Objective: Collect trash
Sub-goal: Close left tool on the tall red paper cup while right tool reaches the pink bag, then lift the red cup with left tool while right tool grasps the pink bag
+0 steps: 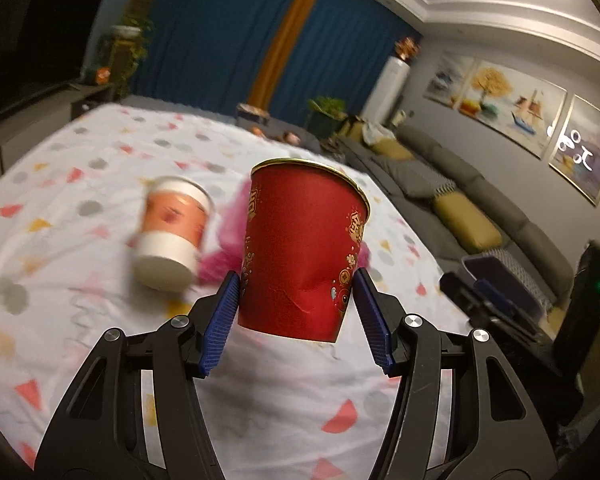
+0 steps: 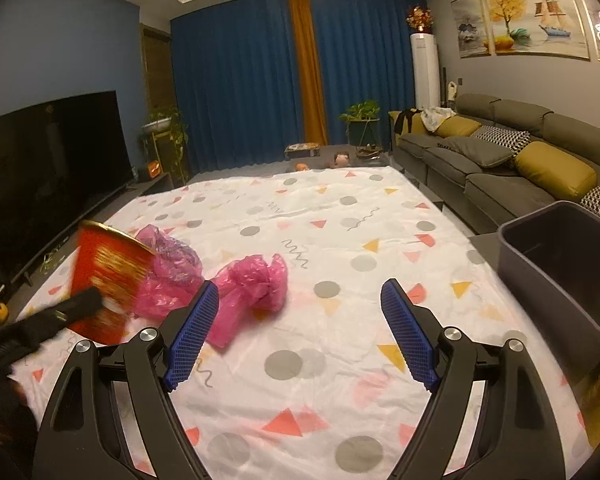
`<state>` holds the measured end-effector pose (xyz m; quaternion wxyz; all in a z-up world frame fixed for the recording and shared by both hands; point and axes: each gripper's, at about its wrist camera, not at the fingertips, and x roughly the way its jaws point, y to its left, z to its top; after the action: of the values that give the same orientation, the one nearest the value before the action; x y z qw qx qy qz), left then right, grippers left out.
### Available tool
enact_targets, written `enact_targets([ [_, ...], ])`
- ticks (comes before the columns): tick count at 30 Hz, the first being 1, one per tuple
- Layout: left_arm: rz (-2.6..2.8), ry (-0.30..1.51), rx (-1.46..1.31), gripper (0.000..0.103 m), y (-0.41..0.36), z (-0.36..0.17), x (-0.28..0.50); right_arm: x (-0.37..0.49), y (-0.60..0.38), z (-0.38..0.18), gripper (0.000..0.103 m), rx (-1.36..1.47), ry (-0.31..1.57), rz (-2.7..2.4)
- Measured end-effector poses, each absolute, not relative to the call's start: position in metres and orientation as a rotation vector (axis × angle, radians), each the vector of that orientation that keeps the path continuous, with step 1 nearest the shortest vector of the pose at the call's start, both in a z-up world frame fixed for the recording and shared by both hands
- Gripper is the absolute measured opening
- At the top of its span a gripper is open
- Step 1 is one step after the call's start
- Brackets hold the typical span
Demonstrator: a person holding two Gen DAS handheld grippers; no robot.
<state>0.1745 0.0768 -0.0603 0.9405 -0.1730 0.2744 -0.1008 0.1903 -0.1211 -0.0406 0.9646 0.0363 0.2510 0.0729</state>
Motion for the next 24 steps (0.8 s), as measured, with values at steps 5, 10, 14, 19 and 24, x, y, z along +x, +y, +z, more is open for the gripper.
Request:
enact_targets([
  [5, -0.158, 0.529, -0.358, 0.057, 0.096, -0.052, 0.165, 0.214, -0.107, -0.043, 0.081, 0.062, 0.542, 0.171],
  [10, -0.141, 0.518, -0.369, 0.057, 0.107, -0.047, 0.166, 0.236, -0.088, -0.048, 0.077, 0.036, 0.579, 0.192],
  [14, -0.135, 0.514, -0.371, 0.057, 0.116, -0.046, 0.166, 0.252, -0.075, -0.056, 0.061, 0.006, 0.618, 0.201],
  [19, -0.127, 0.512, -0.382, 0.057, 0.124, -0.046, 0.169, 0.268, -0.066, -0.070, 0.048, -0.005, 0.672, 0.207],
  [24, -0.123, 0.514, -0.389, 0.057, 0.128, -0.047, 0.171, 0.279, -0.058, -0.080, 0.033, -0.028, 0.707, 0.211],
])
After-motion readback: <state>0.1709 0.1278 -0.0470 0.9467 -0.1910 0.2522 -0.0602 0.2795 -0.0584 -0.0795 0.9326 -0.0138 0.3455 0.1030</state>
